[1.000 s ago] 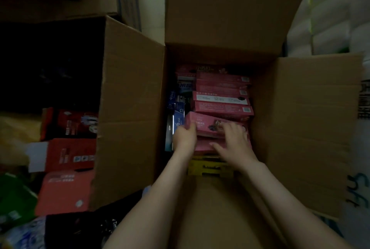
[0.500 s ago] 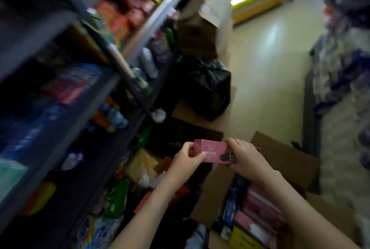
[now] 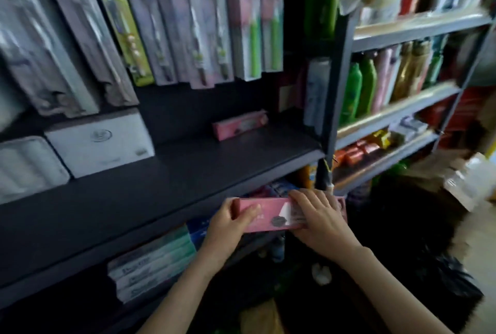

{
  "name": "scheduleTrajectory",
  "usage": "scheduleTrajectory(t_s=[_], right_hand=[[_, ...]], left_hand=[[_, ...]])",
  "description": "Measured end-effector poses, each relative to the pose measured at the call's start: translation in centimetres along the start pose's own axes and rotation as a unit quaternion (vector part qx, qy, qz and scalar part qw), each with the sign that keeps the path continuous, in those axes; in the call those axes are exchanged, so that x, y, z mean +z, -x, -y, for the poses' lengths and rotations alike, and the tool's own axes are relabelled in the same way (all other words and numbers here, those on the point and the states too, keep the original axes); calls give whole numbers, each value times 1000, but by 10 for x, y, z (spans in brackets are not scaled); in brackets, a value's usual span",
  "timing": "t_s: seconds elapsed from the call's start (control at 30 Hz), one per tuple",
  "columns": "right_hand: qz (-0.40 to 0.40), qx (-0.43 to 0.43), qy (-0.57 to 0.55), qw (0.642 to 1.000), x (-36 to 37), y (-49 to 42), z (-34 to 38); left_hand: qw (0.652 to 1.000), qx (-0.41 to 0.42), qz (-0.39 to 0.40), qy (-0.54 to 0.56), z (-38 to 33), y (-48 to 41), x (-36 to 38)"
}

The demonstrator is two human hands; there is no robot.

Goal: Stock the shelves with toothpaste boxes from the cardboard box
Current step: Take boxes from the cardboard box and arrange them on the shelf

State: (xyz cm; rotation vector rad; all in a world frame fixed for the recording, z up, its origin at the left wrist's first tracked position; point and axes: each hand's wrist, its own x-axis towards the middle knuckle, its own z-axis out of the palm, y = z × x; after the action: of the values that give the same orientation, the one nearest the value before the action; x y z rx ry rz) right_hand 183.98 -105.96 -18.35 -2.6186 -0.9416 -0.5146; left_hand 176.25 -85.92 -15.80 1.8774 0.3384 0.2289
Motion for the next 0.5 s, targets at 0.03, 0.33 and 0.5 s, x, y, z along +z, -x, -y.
scheduleTrajectory(t_s=[0.03, 0.33, 0.5], right_hand=[[-21, -5, -1, 1000, 3, -21, 4], [-67, -76, -87, 991, 63, -155, 35], [-45, -131, -105, 985, 84, -184, 49]], left_hand=[[999, 3, -24, 37, -1, -11, -12], [977, 38, -188, 96, 12, -84, -97], [962, 52, -262, 64, 21, -88, -126]])
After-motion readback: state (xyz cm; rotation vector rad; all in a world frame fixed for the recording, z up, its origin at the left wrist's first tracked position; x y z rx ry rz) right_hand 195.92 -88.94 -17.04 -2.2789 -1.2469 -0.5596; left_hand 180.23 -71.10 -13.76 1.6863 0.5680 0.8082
